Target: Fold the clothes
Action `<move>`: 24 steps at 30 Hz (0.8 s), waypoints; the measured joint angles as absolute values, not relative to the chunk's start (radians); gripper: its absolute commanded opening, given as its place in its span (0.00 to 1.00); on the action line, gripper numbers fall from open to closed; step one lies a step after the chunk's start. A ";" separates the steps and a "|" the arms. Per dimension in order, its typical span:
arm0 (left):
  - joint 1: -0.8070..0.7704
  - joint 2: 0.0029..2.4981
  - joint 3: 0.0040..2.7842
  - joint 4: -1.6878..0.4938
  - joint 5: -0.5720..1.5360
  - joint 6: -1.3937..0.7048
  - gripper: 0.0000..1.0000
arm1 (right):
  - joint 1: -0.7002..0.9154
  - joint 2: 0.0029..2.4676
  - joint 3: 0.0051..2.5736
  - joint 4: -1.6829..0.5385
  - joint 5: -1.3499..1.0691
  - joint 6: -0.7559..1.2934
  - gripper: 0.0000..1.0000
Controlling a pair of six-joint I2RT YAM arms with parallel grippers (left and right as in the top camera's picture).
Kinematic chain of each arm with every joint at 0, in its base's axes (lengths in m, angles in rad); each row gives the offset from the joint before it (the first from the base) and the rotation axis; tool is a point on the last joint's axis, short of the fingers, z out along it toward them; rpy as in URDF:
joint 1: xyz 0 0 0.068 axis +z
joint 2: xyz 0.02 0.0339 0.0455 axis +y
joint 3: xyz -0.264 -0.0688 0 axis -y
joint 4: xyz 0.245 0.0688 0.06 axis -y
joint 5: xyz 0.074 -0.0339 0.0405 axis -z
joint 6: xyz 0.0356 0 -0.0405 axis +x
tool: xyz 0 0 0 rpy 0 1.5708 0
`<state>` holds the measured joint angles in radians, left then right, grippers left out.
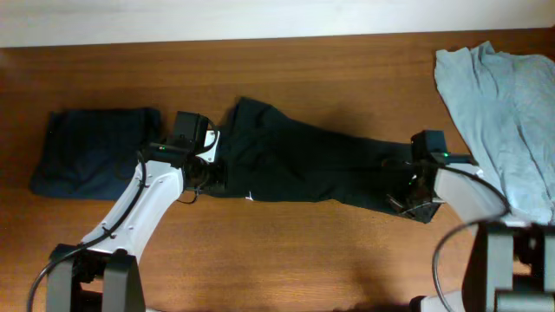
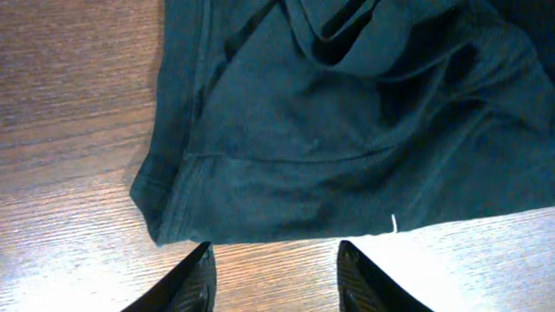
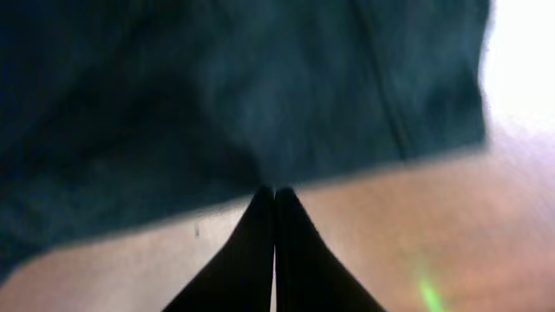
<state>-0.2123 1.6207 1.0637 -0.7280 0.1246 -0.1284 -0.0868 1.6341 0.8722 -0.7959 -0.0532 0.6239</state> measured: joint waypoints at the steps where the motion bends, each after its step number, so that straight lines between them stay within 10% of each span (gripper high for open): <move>1: -0.212 1.621 1.064 -0.727 0.125 -0.128 0.45 | -0.086 1.663 0.871 -0.772 -0.052 0.620 0.04; 24: -0.212 1.621 1.064 -0.714 0.282 -0.103 0.47 | -0.189 1.700 0.904 -0.951 0.136 0.547 0.04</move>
